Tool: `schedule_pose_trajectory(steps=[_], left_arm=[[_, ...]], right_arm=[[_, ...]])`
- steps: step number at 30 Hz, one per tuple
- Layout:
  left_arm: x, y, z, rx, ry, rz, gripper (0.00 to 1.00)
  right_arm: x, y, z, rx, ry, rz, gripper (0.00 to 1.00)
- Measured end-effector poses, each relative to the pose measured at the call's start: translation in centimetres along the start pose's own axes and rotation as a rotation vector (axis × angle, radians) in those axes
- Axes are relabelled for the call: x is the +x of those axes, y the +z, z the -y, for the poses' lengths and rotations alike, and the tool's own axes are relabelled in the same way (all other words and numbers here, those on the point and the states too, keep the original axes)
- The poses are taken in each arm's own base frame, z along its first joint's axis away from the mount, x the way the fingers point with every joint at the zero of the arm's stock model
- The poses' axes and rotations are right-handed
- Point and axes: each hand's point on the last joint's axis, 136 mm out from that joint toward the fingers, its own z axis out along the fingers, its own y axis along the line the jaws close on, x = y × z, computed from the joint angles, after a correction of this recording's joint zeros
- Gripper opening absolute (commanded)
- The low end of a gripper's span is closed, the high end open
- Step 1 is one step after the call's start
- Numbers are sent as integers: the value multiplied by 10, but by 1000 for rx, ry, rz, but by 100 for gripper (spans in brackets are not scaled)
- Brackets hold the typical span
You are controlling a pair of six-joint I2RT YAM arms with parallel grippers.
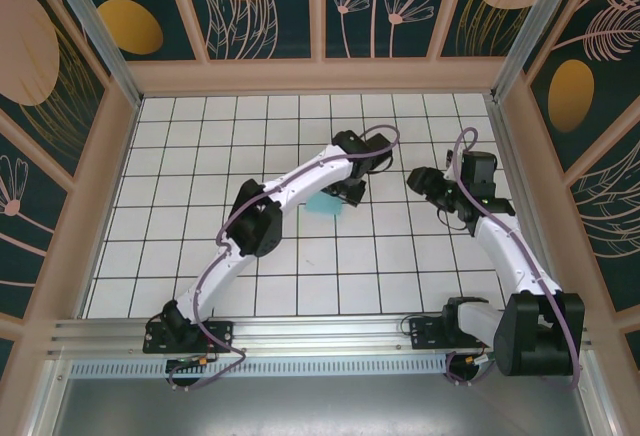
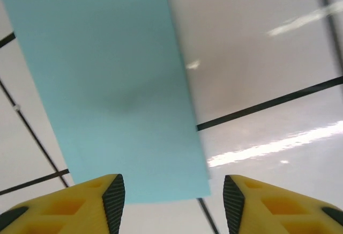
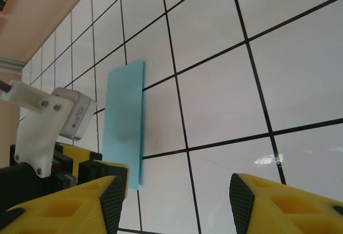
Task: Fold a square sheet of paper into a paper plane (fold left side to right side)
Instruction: Turn over the paper at the center of the table, then third fold the triangle at the center of the table.
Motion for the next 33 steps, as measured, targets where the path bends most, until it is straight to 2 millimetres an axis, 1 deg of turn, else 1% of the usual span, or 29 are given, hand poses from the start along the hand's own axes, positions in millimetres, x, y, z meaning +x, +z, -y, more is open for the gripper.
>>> schedule_pose_trajectory(steps=[2,4,7,9,11,12,13,15,16,18,21,23,26,29,31,33], left_arm=[[-9,-10,-1,63,-15,30,62],[-14,-21,-10,117,-42,62,65],[-17,-44,-44,191,-113,128,72],[-18,-62,-74,247,-178,194,74],[-17,-76,-103,308,-243,264,75],[-17,-82,-118,345,-282,306,76],[-17,-85,-129,381,-313,342,76],[-13,-84,-144,460,-369,395,76],[-10,-81,-148,494,-389,409,76],[-1,-68,-151,566,-422,416,76],[7,-51,-148,642,-443,404,75],[9,-46,-146,684,-449,405,74],[5,-49,-142,734,-442,431,73],[-2,-52,-138,771,-427,457,72],[-5,-47,-135,792,-421,458,71],[-4,-39,-131,808,-424,440,70]], right_arm=[[1,4,-3,-14,-3,-10,58],[7,13,-5,-20,-2,-42,58],[23,33,-15,-29,-17,-115,59],[32,49,-27,-41,-41,-161,59],[36,66,-40,-56,-61,-195,59],[36,76,-48,-64,-73,-208,59],[35,84,-53,-68,-83,-217,59],[29,105,-67,-79,-109,-222,59],[27,114,-72,-83,-117,-225,59],[20,135,-83,-88,-136,-224,59],[11,163,-96,-93,-155,-225,59],[7,182,-100,-92,-165,-227,59],[6,204,-97,-77,-166,-240,59],[9,223,-88,-52,-167,-260,59],[11,232,-83,-39,-168,-275,59],[16,238,-76,-26,-166,-291,58]])
